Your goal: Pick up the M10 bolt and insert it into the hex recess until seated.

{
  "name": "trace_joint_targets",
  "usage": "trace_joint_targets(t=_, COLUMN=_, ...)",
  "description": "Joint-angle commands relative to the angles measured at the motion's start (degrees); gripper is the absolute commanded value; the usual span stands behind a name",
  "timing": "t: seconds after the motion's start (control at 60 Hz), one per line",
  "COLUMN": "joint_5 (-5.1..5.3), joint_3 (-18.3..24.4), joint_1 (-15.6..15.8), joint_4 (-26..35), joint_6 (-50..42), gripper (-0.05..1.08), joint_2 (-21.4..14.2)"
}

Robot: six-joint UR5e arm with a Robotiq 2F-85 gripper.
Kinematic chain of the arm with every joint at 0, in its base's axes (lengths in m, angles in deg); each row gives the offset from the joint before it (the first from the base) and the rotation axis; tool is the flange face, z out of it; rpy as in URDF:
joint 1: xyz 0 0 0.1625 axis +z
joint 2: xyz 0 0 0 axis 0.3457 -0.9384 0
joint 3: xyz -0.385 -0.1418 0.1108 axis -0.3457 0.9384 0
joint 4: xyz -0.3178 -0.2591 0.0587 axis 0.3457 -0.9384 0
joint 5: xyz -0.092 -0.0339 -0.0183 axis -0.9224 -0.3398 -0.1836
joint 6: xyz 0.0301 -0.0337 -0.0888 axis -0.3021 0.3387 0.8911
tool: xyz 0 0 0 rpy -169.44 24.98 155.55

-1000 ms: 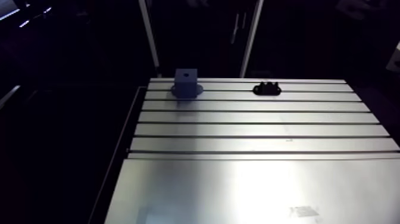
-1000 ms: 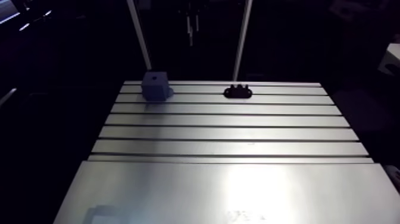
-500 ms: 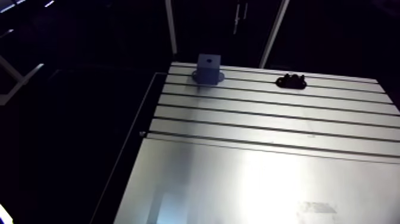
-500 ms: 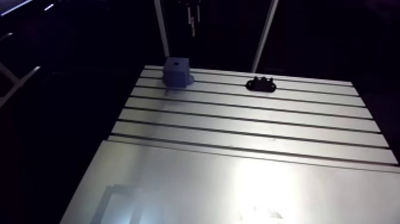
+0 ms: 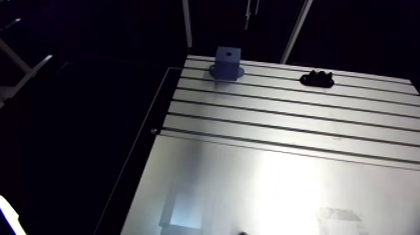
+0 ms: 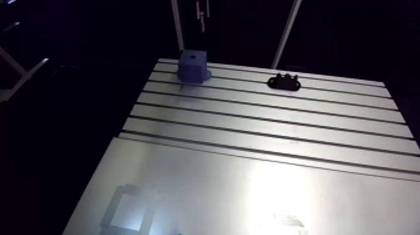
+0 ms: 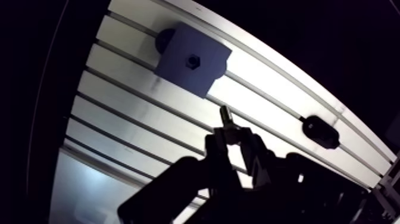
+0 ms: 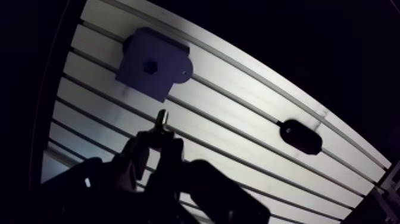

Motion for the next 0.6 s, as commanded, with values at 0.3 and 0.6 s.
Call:
trace_joint_targets(t=0.3, joint_5=0.47, joint_3=1.3, joint_1=1.5, joint_4=-2.1, joint_6=-1.1, gripper=1.06, joint_2=3.8)
trace_joint_targets(t=0.6, joint_5=0.21, joint_3=2.6, joint_1=2.3, joint_4=-2.1, joint_6=-1.1, gripper=1.06, joint_2=5.5)
